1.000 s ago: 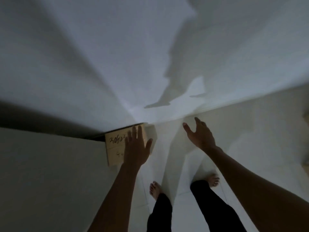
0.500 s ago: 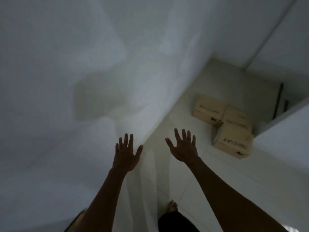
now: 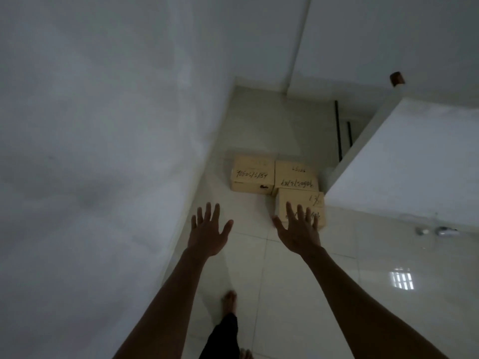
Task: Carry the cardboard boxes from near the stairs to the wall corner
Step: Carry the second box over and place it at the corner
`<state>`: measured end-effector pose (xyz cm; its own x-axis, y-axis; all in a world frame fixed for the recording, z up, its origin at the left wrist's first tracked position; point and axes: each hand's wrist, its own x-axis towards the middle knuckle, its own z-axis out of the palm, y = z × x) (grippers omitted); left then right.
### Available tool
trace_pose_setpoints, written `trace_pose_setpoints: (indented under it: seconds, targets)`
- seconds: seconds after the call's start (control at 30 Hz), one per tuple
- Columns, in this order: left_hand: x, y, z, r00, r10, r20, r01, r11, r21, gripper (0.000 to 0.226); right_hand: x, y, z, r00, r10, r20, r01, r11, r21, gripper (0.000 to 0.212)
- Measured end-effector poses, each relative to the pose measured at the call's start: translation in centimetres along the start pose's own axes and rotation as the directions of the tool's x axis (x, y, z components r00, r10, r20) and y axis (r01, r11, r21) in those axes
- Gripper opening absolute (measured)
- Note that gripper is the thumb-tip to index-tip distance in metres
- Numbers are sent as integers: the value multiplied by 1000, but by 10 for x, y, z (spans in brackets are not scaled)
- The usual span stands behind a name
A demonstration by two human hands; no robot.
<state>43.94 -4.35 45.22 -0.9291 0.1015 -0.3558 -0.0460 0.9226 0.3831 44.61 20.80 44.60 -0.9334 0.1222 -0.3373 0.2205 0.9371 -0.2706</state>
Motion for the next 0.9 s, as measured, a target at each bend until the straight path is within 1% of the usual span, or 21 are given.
trace_pose_setpoints:
  seconds: [0.07, 0.17, 0.3, 0.43, 0.53, 0.63, 0.73, 0.8, 0.9]
  targets:
    - [36, 21, 4, 998, 40, 52, -41, 999, 9, 75, 26, 19, -8, 999, 53, 2, -53, 999, 10, 86]
    - [90, 50, 9, 989, 90, 116, -98, 993, 65, 75, 68, 49, -18, 990, 138, 4, -138, 989, 56, 90]
    - [149, 88, 24, 971, 117, 207, -136, 987, 80, 76, 122, 96, -34, 979, 199, 33, -200, 979, 35, 90]
    - [220, 123, 45, 967, 88, 241, -109, 991, 76, 75, 196, 148, -44, 970, 233, 65, -236, 971, 33, 93]
    - [281, 149, 74, 971, 35, 236, -46, 998, 42, 76, 261, 189, -35, 964, 246, 101, -250, 968, 34, 95]
    - [349, 170, 121, 971, -18, 240, 18, 1000, -1, 76, 323, 232, -7, 956, 263, 128, -271, 961, 54, 90]
    - [419, 183, 186, 973, -52, 226, 67, 996, -60, 78, 384, 276, 42, 946, 292, 143, -308, 946, 104, 87]
    - [463, 183, 239, 969, -75, 236, 98, 991, -86, 80, 427, 307, 86, 935, 320, 156, -342, 929, 145, 90]
    - [522, 165, 329, 950, -123, 288, 146, 988, -59, 84, 491, 360, 168, 914, 346, 212, -387, 901, 197, 101]
